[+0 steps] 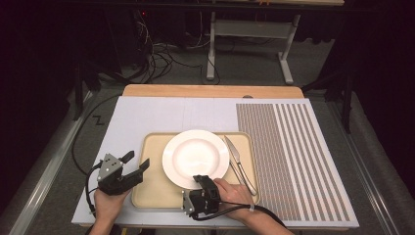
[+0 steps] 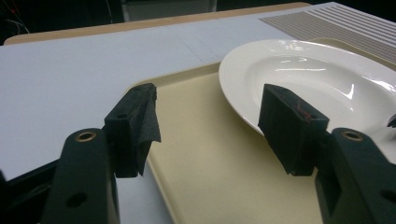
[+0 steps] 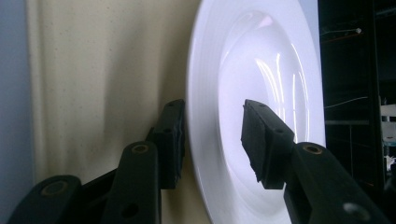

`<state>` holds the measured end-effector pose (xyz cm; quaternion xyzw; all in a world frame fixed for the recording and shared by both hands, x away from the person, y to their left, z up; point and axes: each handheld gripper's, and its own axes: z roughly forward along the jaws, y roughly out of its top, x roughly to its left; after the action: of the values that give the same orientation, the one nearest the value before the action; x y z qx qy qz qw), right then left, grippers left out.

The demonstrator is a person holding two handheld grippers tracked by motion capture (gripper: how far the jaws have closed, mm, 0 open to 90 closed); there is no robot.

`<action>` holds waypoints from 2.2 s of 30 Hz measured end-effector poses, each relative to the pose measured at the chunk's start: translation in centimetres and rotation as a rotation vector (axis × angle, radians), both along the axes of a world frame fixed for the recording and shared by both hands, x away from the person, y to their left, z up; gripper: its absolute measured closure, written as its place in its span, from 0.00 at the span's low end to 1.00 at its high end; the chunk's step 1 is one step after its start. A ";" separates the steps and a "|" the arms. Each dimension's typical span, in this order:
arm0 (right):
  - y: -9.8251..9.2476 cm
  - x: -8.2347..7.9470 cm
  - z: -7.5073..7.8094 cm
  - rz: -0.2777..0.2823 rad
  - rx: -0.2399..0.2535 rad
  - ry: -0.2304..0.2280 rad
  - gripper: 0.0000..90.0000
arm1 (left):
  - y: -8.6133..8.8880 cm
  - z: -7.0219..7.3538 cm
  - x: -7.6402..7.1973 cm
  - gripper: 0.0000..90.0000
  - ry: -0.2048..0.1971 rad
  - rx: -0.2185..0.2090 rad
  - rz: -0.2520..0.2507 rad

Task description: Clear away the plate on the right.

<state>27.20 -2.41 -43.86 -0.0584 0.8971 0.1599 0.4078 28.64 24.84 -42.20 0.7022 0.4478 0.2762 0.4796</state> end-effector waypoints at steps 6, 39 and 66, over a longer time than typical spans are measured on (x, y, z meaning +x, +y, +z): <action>-1.2 -0.2 0.3 0.003 0.005 -0.011 0.67 | 0.0 0.0 0.0 0.42 0.000 -0.001 0.002; -6.1 0.0 1.1 -0.080 0.040 -0.029 0.66 | 0.0 0.0 0.1 0.42 0.006 0.001 0.009; -9.7 0.7 1.8 -0.171 0.075 -0.058 0.65 | -0.1 0.0 0.1 0.42 0.007 -0.002 0.010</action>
<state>27.87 -12.08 -42.04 0.0292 0.8800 0.1563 0.4475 28.78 24.74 -42.24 0.7005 0.4533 0.2757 0.4772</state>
